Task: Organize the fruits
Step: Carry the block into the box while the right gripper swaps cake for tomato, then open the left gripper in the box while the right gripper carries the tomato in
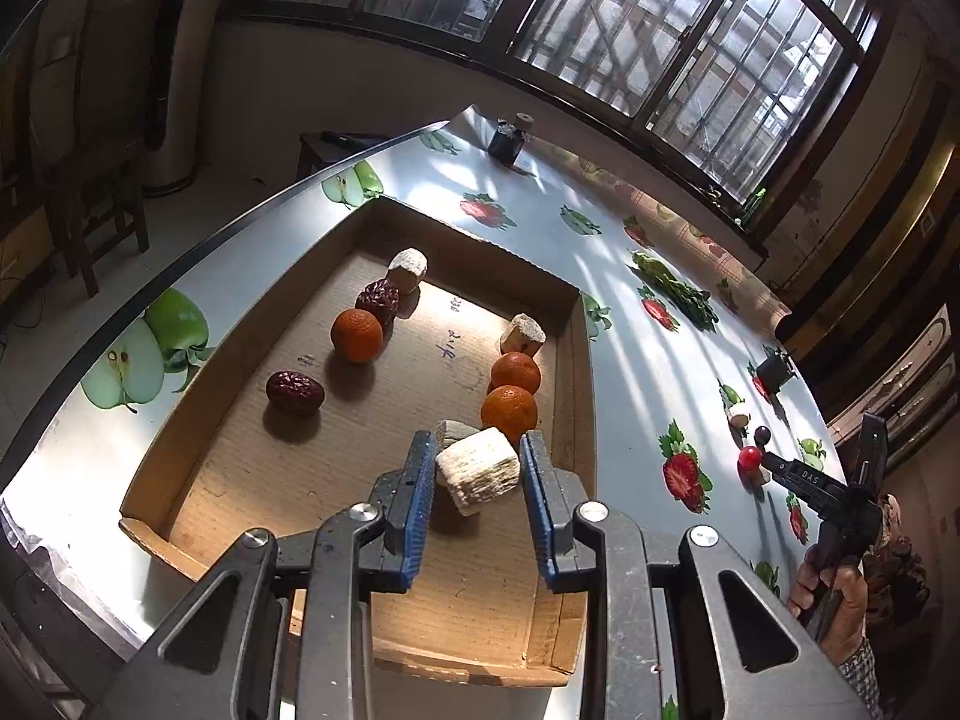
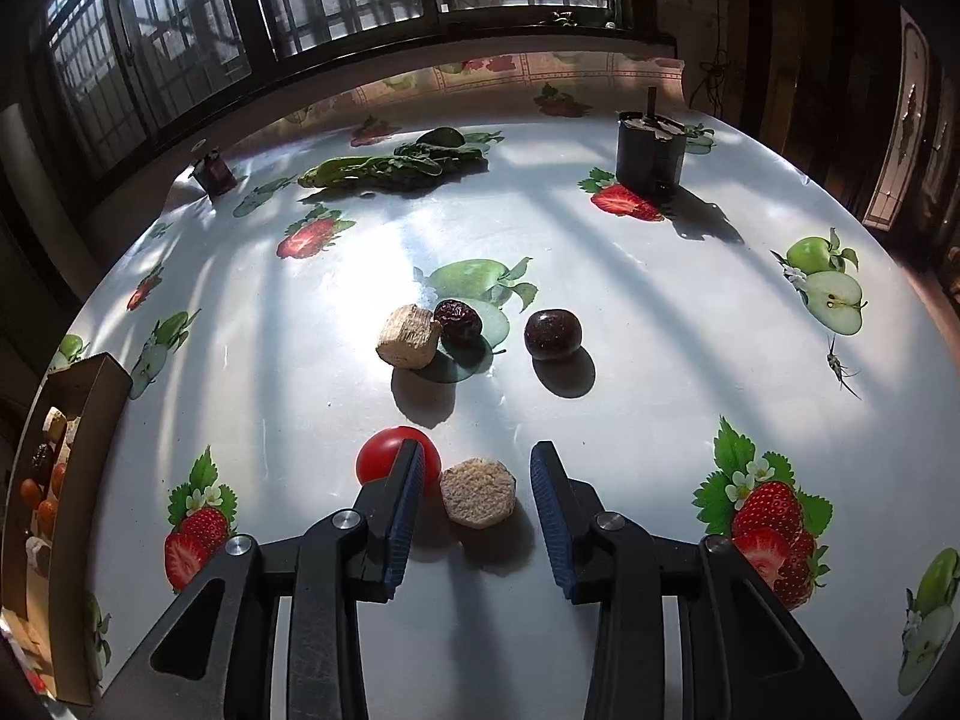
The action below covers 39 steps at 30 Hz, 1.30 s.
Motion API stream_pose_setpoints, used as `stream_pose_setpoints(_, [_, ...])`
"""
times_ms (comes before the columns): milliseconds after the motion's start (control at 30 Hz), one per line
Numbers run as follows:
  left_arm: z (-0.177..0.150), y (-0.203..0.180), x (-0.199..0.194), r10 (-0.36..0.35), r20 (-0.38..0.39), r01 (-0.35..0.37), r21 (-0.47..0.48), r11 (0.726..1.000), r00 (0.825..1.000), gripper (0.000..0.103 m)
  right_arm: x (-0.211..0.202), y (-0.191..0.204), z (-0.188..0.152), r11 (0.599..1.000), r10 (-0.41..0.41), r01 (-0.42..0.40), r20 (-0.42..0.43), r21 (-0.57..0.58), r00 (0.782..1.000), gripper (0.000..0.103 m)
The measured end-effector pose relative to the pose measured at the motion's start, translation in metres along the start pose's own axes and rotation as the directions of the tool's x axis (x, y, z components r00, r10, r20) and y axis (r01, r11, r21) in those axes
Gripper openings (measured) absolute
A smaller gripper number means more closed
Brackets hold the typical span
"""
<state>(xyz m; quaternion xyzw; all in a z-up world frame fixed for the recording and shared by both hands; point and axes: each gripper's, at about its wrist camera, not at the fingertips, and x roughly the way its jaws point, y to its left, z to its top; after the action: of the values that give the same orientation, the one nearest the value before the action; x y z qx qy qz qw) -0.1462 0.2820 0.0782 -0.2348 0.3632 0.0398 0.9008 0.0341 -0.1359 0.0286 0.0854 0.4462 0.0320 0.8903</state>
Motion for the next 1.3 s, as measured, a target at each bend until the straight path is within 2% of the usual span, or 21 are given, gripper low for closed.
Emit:
stream_pose_setpoints(100, [0.001,-0.003,-0.002,-0.001,0.005,0.001,0.004,1.000,1.000,0.028,-0.002,-0.004,-0.004,0.999,0.034,-0.033,-0.019,0.029,0.999,0.041])
stream_pose_setpoints(267, [0.001,-0.008,0.001,0.015,-0.003,-0.015,0.016,1.000,1.000,0.028,-0.008,0.006,-0.016,0.997,0.067,-0.068,-0.029,-0.026,0.997,0.041])
stream_pose_setpoints(400, [0.000,-0.007,0.005,0.002,-0.001,-0.002,0.016,1.000,1.000,0.028,-0.011,0.016,-0.020,0.994,0.090,-0.092,-0.046,-0.057,0.995,0.041])
stream_pose_setpoints(600, [0.001,0.005,0.008,0.021,-0.007,-0.021,-0.006,1.000,1.000,0.028,-0.047,0.012,0.000,0.984,0.175,-0.174,0.031,-0.032,0.984,0.041])
stream_pose_setpoints(700, [0.000,0.012,0.009,0.030,-0.003,-0.030,-0.014,0.999,1.000,0.028,-0.047,0.020,0.010,0.978,0.200,-0.198,0.017,-0.059,0.980,0.041])
stream_pose_setpoints(833, [-0.002,0.019,0.016,0.029,-0.024,-0.029,-0.030,0.999,0.999,0.028,-0.021,0.042,0.012,0.977,0.128,-0.134,-0.045,-0.166,0.991,0.041])
stream_pose_setpoints(967, [-0.001,0.026,0.014,0.041,-0.018,-0.042,-0.029,0.999,0.999,0.028,0.012,0.056,0.007,0.953,-0.042,0.018,-0.072,-0.304,0.997,0.041])
stream_pose_setpoints(1067, [0.000,0.034,0.012,0.061,-0.011,-0.062,-0.040,0.997,0.998,0.028,0.021,0.058,0.005,0.940,-0.053,0.023,-0.081,-0.340,0.995,0.042])
stream_pose_setpoints(1100, [0.000,0.038,0.012,0.065,-0.011,-0.065,-0.049,0.997,0.998,0.028,0.020,0.061,0.004,0.936,-0.058,0.026,-0.081,-0.351,0.995,0.041])
stream_pose_setpoints(1133, [0.001,0.042,0.013,0.067,-0.013,-0.068,-0.058,0.996,0.998,0.028,0.019,0.065,0.003,0.931,-0.064,0.031,-0.079,-0.363,0.995,0.033])
stream_pose_setpoints(1200, [0.002,0.046,0.014,0.072,-0.018,-0.073,-0.064,0.995,0.997,0.028,0.017,0.069,0.001,0.928,-0.082,0.049,-0.074,-0.368,0.994,0.033])
stream_pose_setpoints(1300, [0.004,0.052,0.014,0.094,-0.025,-0.095,-0.060,0.994,0.995,0.028,0.002,0.073,-0.001,0.946,-0.035,0.011,-0.066,-0.325,0.997,0.033])
